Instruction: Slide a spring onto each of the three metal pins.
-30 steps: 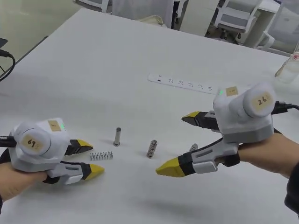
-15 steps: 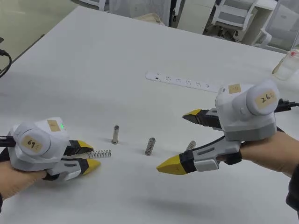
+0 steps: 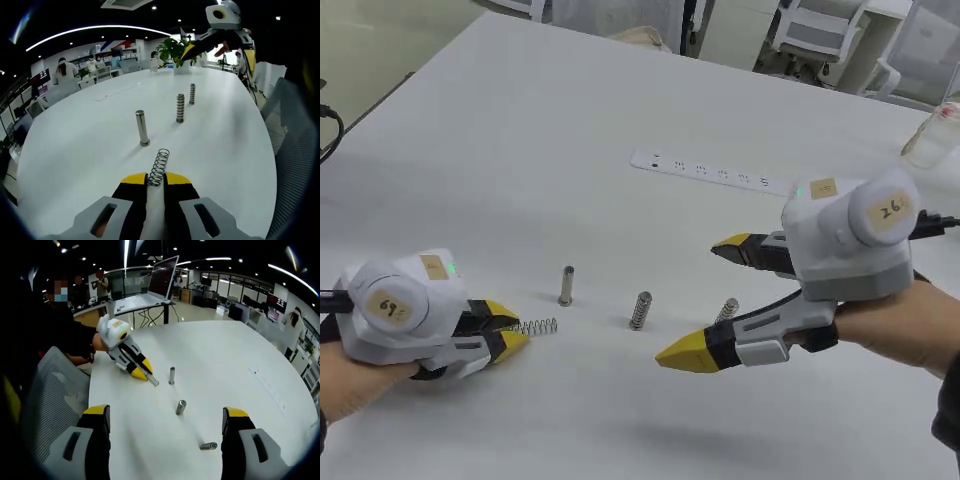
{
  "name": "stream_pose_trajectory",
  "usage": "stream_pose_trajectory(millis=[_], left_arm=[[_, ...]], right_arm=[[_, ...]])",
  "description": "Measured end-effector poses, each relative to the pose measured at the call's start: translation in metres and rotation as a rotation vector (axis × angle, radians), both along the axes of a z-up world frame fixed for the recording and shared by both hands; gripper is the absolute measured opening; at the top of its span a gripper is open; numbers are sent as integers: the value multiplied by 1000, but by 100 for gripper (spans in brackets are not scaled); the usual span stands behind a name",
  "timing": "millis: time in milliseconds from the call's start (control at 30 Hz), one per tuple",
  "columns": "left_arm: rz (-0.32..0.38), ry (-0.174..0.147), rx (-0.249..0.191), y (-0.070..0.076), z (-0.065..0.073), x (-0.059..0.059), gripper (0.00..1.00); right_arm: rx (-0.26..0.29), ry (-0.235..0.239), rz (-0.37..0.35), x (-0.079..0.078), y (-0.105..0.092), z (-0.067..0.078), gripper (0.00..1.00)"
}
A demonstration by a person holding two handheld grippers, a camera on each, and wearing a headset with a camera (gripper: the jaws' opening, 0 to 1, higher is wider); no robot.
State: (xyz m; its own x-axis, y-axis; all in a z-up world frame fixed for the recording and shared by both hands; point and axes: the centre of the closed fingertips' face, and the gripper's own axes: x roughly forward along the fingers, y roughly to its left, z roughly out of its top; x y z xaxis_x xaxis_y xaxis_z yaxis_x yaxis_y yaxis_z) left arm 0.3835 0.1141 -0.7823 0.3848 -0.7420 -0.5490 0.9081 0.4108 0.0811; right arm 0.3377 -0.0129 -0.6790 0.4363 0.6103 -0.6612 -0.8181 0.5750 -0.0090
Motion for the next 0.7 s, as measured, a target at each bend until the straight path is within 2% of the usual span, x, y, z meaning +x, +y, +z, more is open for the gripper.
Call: stream_pose_trajectory(millis=[433,700], left_arm=[[-6,-2,-2,-4,3,-4,3],[-31,-4,-16,-8,12,-15,3]], right_arm=[[-1,-9,7,-2,1,4,90],[1,-17,14,-3,2,6,89]])
